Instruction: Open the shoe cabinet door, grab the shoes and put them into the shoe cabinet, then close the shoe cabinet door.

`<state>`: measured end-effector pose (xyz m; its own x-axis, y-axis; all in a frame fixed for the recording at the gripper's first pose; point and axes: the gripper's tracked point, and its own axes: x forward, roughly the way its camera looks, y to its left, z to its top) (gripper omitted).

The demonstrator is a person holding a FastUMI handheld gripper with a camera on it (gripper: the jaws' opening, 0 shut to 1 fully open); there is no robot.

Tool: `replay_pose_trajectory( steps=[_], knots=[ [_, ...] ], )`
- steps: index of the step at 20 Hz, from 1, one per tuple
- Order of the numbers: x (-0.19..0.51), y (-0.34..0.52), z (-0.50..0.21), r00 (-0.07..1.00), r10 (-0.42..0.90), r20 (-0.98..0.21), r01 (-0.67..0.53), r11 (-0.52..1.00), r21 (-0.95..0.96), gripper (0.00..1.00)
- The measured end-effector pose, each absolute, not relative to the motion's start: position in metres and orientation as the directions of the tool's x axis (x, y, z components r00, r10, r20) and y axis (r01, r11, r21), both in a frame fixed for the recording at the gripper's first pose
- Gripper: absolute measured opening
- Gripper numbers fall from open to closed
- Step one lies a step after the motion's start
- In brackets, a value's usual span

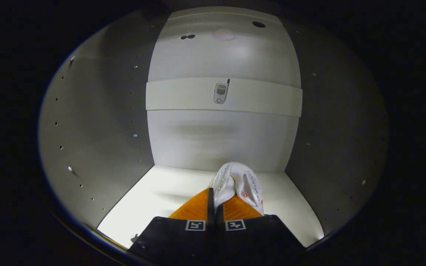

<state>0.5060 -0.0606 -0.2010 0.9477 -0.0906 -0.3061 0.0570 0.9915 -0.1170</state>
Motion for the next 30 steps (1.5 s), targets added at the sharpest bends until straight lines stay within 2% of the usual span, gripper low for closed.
replay_pose_trajectory(
  steps=[6, 9, 13, 15, 17, 18, 20, 22, 25, 30],
  knots=[
    [0.503, -0.063, -0.202, 0.944, -0.108, -0.313, 0.086, 0.993, -0.082, 0.07],
    [0.499, -0.06, -0.202, 0.944, -0.112, -0.311, 0.09, 0.992, -0.085, 0.16],
    [0.489, -0.052, -0.2, 0.943, -0.106, -0.316, 0.088, 0.994, -0.072, 0.41],
    [0.481, -0.049, -0.198, 0.944, -0.106, -0.312, 0.088, 0.994, -0.072, 0.64],
    [0.474, -0.044, -0.197, 0.948, -0.091, -0.304, 0.075, 0.995, -0.064, 0.77],
    [0.47, -0.041, -0.198, 0.946, -0.089, -0.31, 0.073, 0.995, -0.064, 0.77],
    [0.462, -0.036, -0.191, 0.949, -0.081, -0.303, 0.069, 0.996, -0.051, 0.86],
    [0.452, -0.032, -0.183, 0.954, -0.079, -0.289, 0.068, 0.997, -0.049, 0.87],
    [0.432, -0.028, -0.171, 0.958, -0.075, -0.277, 0.066, 0.997, -0.042, 0.99],
    [0.376, -0.012, -0.126, 0.977, -0.044, -0.209, 0.038, 0.999, -0.029, 0.99]
  ],
)
